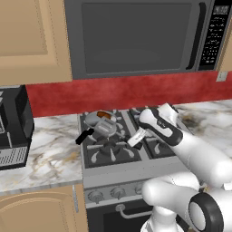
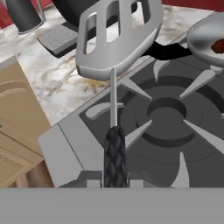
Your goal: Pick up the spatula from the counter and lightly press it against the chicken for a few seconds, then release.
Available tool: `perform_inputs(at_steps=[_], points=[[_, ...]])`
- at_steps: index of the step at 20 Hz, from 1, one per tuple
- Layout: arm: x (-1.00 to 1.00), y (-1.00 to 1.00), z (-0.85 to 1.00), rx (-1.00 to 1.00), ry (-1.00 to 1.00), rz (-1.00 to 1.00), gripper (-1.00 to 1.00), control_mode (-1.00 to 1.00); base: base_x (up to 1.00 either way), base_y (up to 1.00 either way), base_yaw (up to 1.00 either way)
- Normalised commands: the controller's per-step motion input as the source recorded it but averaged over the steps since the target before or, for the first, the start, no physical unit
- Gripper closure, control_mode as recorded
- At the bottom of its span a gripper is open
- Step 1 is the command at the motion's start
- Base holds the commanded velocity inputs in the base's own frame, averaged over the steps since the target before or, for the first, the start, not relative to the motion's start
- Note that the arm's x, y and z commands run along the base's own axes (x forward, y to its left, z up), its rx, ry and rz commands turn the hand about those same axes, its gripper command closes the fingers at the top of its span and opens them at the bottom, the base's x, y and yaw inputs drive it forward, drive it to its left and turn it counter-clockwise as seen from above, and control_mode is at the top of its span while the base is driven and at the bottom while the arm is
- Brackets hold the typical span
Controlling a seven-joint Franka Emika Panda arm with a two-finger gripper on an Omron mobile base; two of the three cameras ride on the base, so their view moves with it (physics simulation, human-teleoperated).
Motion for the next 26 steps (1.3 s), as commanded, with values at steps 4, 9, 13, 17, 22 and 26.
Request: perform_inputs(at_steps=[4, 9, 13, 17, 22, 26], points=[[0.31, -0.07, 0.00, 0.00, 0.01, 0.02, 1.00, -1.00, 0.00, 0.00, 0.00], [0.50, 0.00, 0.00, 0.03, 0.01, 0.00, 1.00, -1.00, 0.00, 0.00, 0.00], [0.45, -0.02, 0.00, 0.03, 0.00, 0.00, 1.00, -1.00, 0.00, 0.00, 0.00], [0.44, -0.03, 0.00, 0.00, 0.00, 0.00, 1.00, -1.00, 0.00, 0.00, 0.00], [0.49, -0.01, 0.00, 0.00, 0.00, 0.00, 1.00, -1.00, 0.00, 0.00, 0.00], [0.39, -0.04, 0.00, 0.00, 0.00, 0.00, 1.00, -1.00, 0.00, 0.00, 0.00]])
